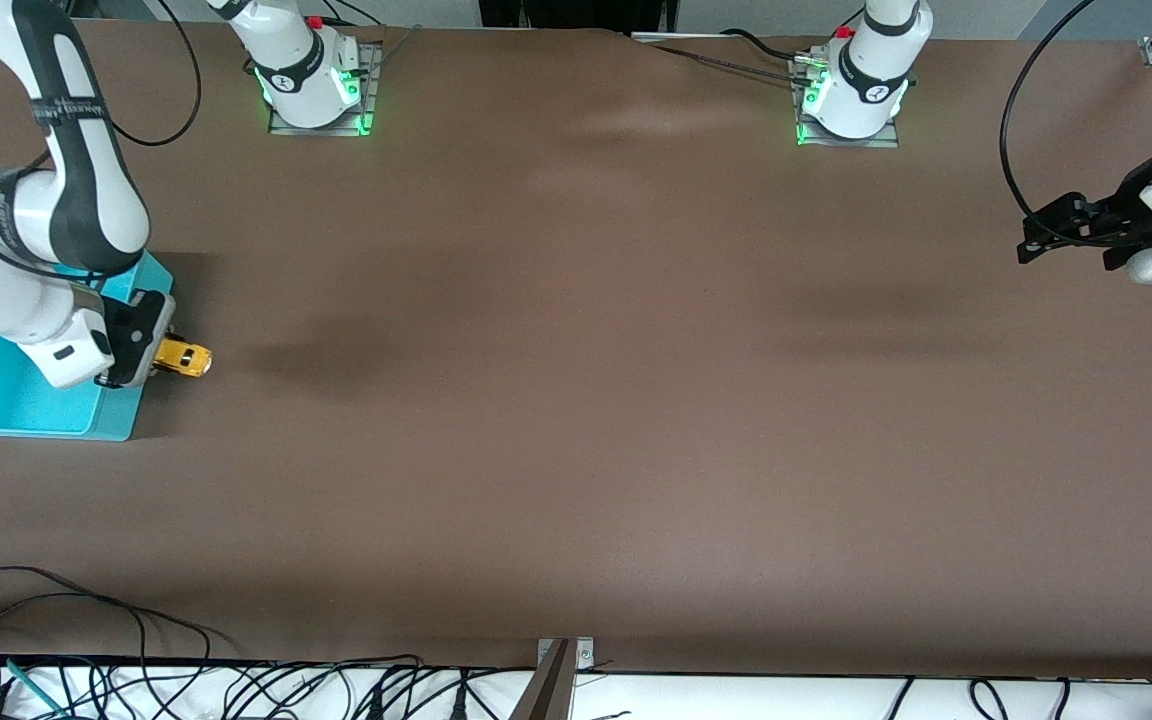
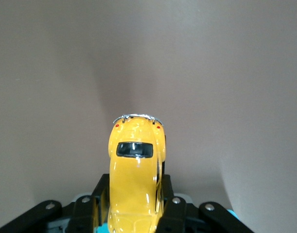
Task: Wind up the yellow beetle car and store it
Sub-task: 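Lift the car with the right gripper and carry it over the box, then lower the car into the cyan box and open the right gripper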
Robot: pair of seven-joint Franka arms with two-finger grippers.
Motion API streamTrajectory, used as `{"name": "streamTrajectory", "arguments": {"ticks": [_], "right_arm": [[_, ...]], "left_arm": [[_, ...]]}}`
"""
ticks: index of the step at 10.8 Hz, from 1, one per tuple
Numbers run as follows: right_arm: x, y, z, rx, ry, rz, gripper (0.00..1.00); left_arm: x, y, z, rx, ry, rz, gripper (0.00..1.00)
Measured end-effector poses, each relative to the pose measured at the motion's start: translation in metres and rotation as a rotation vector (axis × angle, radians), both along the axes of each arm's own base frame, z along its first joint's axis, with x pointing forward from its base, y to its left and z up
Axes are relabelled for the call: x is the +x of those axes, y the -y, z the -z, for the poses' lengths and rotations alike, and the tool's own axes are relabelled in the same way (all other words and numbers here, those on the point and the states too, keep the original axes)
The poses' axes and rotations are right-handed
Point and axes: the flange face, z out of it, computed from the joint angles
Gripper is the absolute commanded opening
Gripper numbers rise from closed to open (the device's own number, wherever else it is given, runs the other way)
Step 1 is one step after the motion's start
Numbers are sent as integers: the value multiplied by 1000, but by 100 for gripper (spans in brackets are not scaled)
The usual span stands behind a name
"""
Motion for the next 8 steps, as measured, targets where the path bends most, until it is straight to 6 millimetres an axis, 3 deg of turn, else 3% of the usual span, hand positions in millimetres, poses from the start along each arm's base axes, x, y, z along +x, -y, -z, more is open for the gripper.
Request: {"name": "streamTrajectory", "arguments": {"ticks": [2, 4, 8], "right_arm": [[-11, 12, -25, 8, -19, -77, 0], [-24, 59, -30, 26, -30, -144, 0], [-62, 157, -13, 61, -62, -280, 0]], "left_arm": [[0, 1, 0, 0, 0, 2, 100], [0, 1, 0, 0, 0, 1, 100], [0, 0, 0, 0, 0, 0, 100]]}}
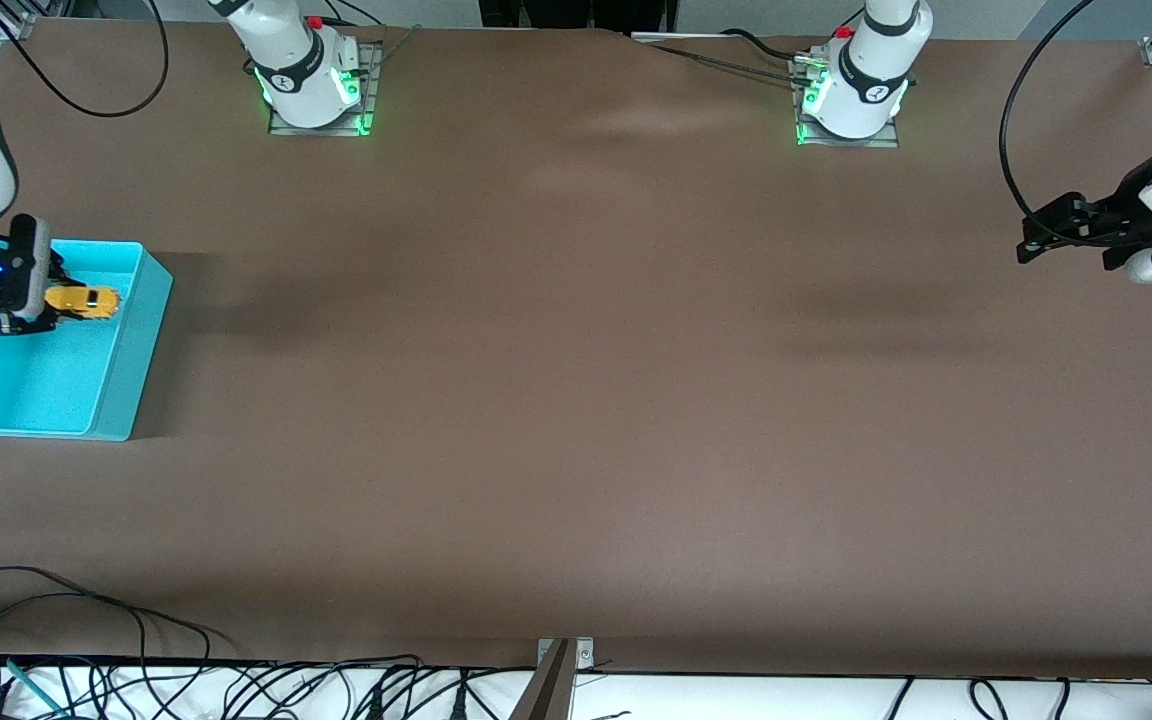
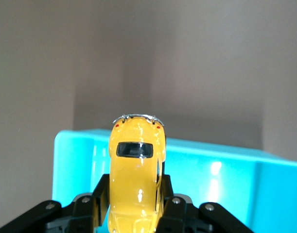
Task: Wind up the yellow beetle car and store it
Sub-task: 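Lower the car into the cyan box and open the right gripper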
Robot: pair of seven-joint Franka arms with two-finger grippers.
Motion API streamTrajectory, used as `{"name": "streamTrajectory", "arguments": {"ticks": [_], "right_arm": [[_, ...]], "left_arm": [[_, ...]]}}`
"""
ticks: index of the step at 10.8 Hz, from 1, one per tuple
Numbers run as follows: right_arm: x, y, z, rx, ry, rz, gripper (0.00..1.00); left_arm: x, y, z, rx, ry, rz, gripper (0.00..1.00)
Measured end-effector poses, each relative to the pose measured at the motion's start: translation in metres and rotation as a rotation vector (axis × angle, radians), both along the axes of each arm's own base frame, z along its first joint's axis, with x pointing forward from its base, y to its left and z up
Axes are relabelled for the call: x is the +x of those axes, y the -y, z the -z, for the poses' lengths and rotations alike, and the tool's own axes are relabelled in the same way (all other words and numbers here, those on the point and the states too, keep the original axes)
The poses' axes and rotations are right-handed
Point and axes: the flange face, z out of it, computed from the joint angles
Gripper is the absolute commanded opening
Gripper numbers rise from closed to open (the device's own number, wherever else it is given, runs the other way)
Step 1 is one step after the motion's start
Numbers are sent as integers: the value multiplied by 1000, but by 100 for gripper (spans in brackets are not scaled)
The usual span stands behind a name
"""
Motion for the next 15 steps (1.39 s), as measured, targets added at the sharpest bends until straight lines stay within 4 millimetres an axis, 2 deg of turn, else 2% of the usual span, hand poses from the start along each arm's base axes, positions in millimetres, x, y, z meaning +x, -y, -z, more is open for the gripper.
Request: {"name": "streamTrajectory", "arguments": {"ticks": [3, 6, 8, 10, 13, 14, 15], "right_arm": [[-30, 64, 38, 32, -35, -89, 0], [-44, 110, 84, 43, 22, -214, 0], [-50, 123, 107, 50, 33, -241, 0], [-52, 126, 123, 57, 33, -249, 0], [-53, 129, 141, 53, 43, -246, 0], [-52, 129, 145, 50, 48, -246, 3], [-52, 129, 149, 49, 51, -247, 66]], "left_arm": [[0, 0, 0, 0, 0, 0, 100], [0, 0, 0, 0, 0, -1, 100], [0, -1, 0, 0, 0, -1, 100], [0, -1, 0, 0, -1, -1, 100], [-1, -1, 0, 0, -5, -1, 100], [-1, 0, 1, 0, -6, -1, 100], [-1, 1, 1, 0, -7, 1, 100]]}}
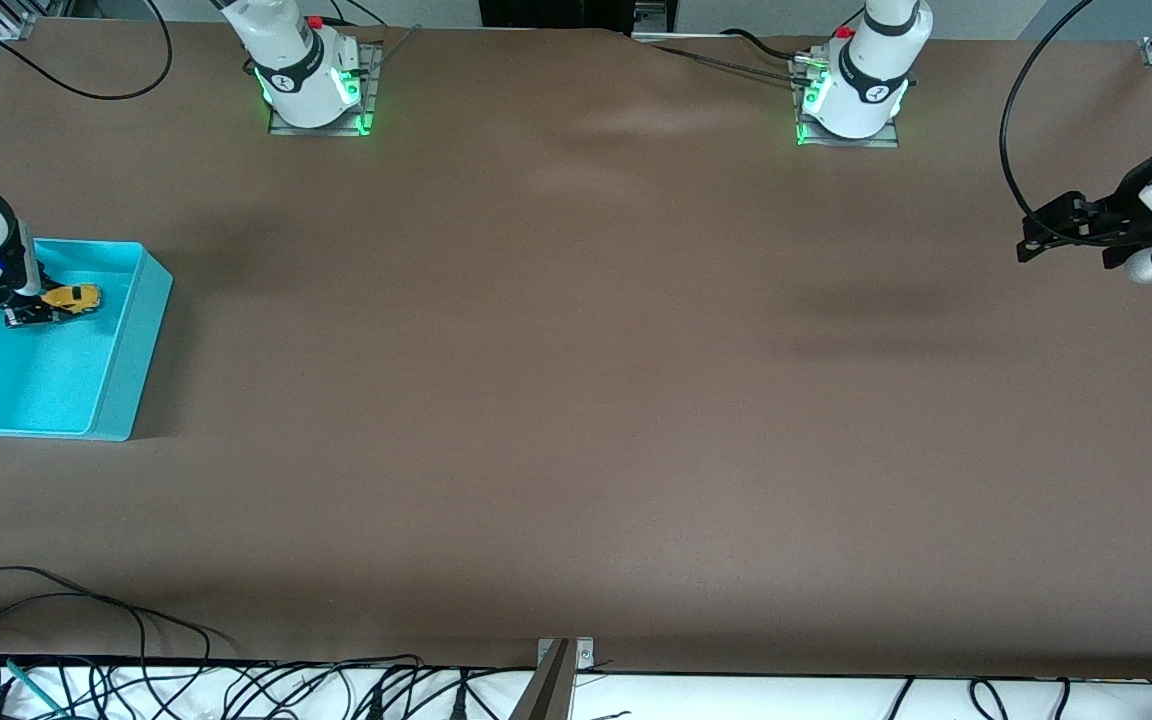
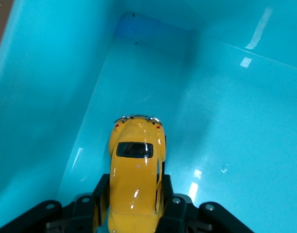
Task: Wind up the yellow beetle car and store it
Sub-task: 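Lower the car into the cyan box and open the right gripper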
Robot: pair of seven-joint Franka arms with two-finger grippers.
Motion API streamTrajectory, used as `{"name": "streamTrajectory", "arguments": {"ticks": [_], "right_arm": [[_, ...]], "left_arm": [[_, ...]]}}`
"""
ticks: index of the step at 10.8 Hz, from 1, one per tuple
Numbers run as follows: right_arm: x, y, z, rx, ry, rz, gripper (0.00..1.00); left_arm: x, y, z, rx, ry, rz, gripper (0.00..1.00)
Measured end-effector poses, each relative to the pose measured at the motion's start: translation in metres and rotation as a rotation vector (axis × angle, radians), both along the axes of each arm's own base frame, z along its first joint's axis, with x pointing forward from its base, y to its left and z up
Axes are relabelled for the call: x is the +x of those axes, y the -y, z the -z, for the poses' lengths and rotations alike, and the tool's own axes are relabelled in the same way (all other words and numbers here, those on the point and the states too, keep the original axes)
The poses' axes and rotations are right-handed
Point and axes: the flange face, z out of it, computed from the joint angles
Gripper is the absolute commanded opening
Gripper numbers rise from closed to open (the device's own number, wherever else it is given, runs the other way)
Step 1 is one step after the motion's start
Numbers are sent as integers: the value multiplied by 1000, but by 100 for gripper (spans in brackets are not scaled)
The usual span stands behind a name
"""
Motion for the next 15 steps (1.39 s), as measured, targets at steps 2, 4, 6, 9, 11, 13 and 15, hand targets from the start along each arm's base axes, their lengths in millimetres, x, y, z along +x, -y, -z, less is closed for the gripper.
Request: {"name": "streamTrajectory", "arguments": {"ticks": [2, 4, 6, 9, 11, 13, 15], "right_arm": [[0, 0, 2, 2, -1, 0, 100], [1, -1, 0, 2, 0, 0, 100], [2, -2, -6, 8, -1, 2, 100], [10, -8, -33, 10, 13, 45, 100], [22, -26, -58, -3, 13, 103, 100], [39, -58, -88, -22, 0, 200, 100], [51, -99, -125, -45, -26, 322, 100]], "left_arm": [[0, 1, 0, 0, -3, 1, 100], [-1, 0, 0, 0, -6, 0, 100], [-1, 0, 0, 0, -6, 0, 100], [-1, 0, 0, 0, -6, 0, 100], [-1, 0, 1, 0, -6, -1, 100], [-1, 0, 1, 0, -7, -1, 100], [-1, 0, 1, 0, -7, -1, 100]]}}
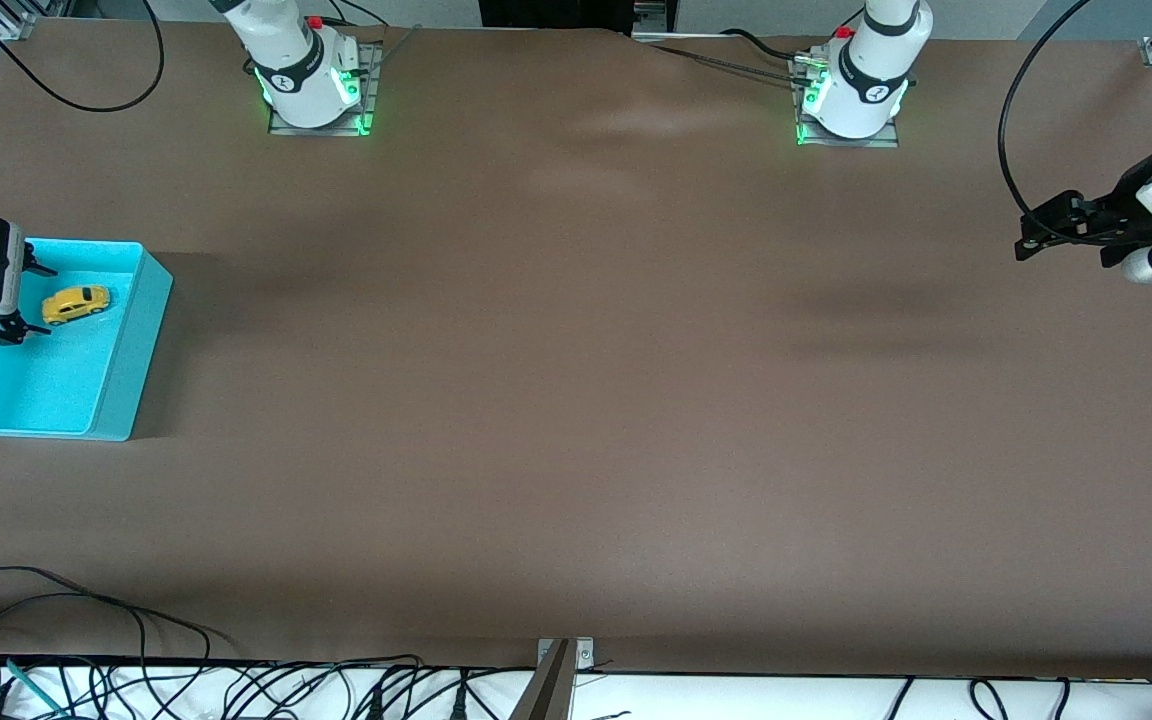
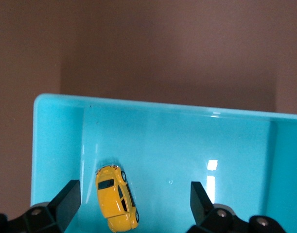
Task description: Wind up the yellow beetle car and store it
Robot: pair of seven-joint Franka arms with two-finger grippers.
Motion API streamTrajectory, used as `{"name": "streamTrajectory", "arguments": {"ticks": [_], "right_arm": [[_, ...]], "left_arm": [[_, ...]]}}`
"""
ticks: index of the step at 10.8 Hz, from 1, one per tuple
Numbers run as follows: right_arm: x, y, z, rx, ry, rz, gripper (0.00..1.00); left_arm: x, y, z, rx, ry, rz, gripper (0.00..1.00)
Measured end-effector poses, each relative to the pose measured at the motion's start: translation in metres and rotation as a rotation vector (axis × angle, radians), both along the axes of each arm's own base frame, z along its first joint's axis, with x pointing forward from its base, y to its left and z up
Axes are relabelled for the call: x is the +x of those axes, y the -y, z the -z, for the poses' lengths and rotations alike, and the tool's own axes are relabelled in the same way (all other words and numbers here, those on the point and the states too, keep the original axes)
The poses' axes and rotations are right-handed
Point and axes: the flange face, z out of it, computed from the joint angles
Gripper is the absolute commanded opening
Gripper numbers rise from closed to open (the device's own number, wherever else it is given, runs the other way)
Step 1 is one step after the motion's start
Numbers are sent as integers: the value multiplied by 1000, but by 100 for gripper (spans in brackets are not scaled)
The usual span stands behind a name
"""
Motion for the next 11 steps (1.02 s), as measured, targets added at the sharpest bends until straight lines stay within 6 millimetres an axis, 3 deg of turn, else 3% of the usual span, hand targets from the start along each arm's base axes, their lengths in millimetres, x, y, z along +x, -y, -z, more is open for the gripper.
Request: {"name": "streamTrajectory", "arguments": {"ticks": [4, 8, 11], "right_arm": [[13, -84, -72, -60, -9, 238, 100], [16, -179, -130, -59, 25, 530, 100], [18, -234, -181, -73, 55, 784, 100]], "left_arm": [[0, 0, 0, 0, 0, 0, 100], [0, 0, 0, 0, 0, 0, 100], [0, 0, 0, 0, 0, -1, 100]]}}
